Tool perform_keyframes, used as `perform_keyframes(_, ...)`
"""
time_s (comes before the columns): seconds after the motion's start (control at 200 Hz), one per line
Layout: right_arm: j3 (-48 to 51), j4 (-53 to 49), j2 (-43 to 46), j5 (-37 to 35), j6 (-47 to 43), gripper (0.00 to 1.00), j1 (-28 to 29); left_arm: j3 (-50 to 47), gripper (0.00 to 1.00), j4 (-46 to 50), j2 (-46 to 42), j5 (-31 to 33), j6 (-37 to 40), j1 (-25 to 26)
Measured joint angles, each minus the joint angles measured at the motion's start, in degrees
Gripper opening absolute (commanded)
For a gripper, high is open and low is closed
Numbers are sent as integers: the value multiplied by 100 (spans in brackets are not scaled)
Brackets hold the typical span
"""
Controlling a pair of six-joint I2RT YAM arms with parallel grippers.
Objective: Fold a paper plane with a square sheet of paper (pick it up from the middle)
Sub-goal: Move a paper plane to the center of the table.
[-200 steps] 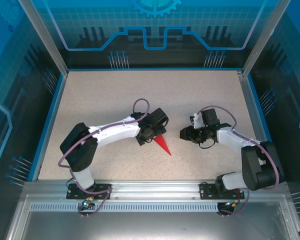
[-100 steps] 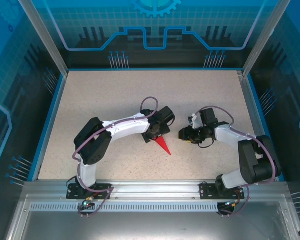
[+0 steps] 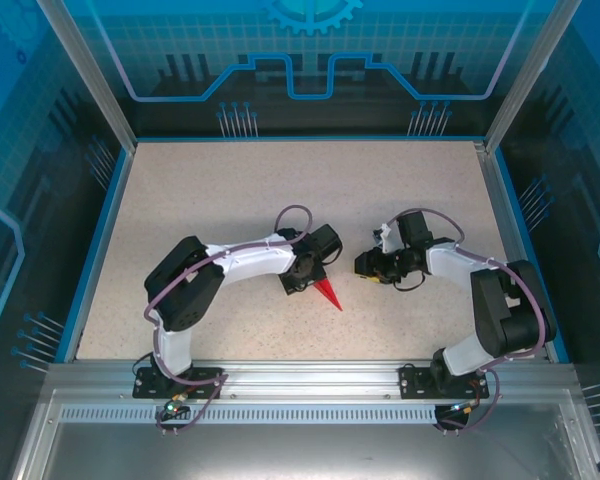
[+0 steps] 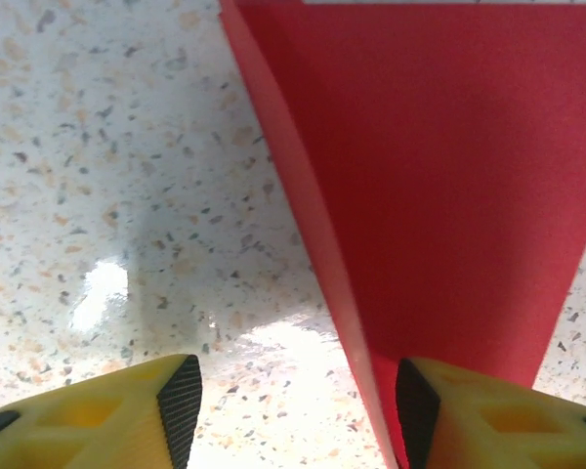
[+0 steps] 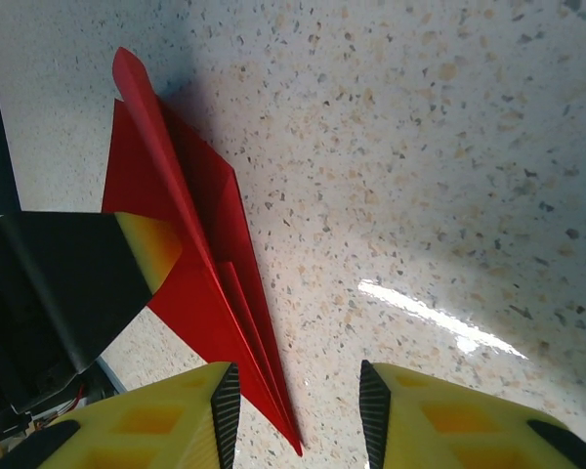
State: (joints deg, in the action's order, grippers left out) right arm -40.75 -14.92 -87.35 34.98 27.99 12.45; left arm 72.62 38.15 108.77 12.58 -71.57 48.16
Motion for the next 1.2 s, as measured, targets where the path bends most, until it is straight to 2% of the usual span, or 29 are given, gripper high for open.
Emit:
perform_keyframes(0.09, -22, 2, -2, -2, 2, 40, 55, -238, 51, -146, -216, 0, -2, 0)
perform_keyframes(0.59, -343, -9, -151, -44, -22, 42, 553, -1093, 8, -896, -789, -48, -33, 0)
perform_keyframes(0.84, -772, -111, -557, -39, -258, 46, 892, -1471, 5, -1215, -999, -68, -50, 0)
perform_keyframes(1.055, -1145, -258, -911, -48, -483, 49, 1303, -1547, 8, -1351, -1067, -85, -35, -2)
perform_keyframes(1.2, -1241, -409, -955, -258, -612, 52, 1486, -1547, 8, -1421, -1104, -85, -7, -4)
